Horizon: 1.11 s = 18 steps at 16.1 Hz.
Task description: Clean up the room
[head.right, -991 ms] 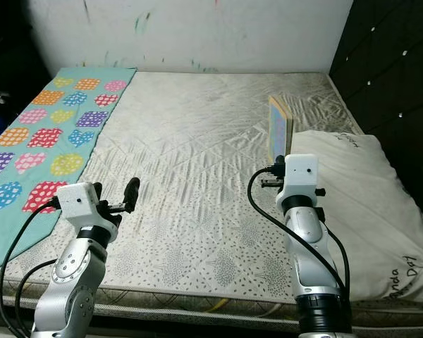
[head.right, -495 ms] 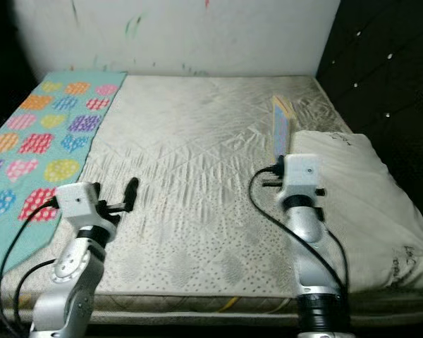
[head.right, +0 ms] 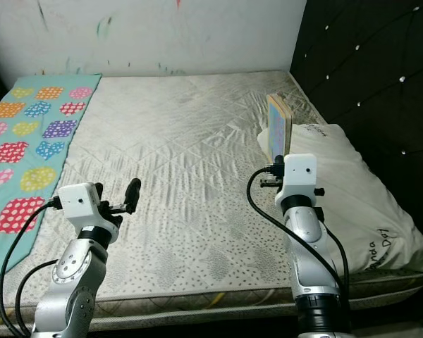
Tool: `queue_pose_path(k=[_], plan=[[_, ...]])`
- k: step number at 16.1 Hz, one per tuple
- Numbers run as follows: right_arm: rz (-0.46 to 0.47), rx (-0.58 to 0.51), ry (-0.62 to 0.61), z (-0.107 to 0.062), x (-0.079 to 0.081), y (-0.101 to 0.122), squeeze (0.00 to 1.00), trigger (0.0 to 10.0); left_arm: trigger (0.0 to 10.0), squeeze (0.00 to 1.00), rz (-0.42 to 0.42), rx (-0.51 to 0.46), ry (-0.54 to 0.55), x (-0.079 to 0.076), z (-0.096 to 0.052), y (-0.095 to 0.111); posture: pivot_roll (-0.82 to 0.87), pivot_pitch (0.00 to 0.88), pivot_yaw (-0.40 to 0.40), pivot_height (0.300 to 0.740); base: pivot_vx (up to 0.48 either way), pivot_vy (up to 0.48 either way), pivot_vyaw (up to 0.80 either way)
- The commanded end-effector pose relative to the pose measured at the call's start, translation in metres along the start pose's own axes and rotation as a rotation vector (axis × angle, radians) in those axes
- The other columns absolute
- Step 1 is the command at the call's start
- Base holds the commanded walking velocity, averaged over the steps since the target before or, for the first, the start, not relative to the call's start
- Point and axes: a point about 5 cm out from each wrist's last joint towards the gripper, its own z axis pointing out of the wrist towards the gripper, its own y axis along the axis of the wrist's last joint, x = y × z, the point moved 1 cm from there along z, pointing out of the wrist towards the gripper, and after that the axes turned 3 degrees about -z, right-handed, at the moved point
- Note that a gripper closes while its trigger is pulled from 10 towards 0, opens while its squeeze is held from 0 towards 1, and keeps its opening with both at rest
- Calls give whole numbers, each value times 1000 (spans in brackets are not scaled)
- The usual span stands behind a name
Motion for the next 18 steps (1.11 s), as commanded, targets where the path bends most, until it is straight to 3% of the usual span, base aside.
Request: queue_pose_path(k=[1,4,7,10,11,15,18], plan=[[4,-45,6,4,0,11,0,10000,10000,0,2,-8,0,-2,0,2,-39,0,32,740,0,0,0],[26,1,25,6,6,3,0,10000,10000,0,-1,22,7,0,-2,-4,-39,0,32,740,0,0,0],[151,154,47,3,21,-24,0,10000,10000,0,5,50,11,4,-4,-8,-22,0,53,740,0,0,0],[219,276,60,-4,37,-49,0,10000,10000,0,20,71,15,9,-5,-10,-7,0,42,740,0,0,0],[296,289,58,-6,42,-51,0,10000,10000,0,-5,85,30,10,-6,-12,8,0,37,740,0,0,0],[325,259,50,-6,38,-49,0,10000,10000,0,7,103,52,16,-18,-15,24,0,43,740,0,0,0],[336,258,62,-9,40,-49,0,10000,10000,0,5,104,48,14,-14,-15,18,0,41,740,0,0,0]])
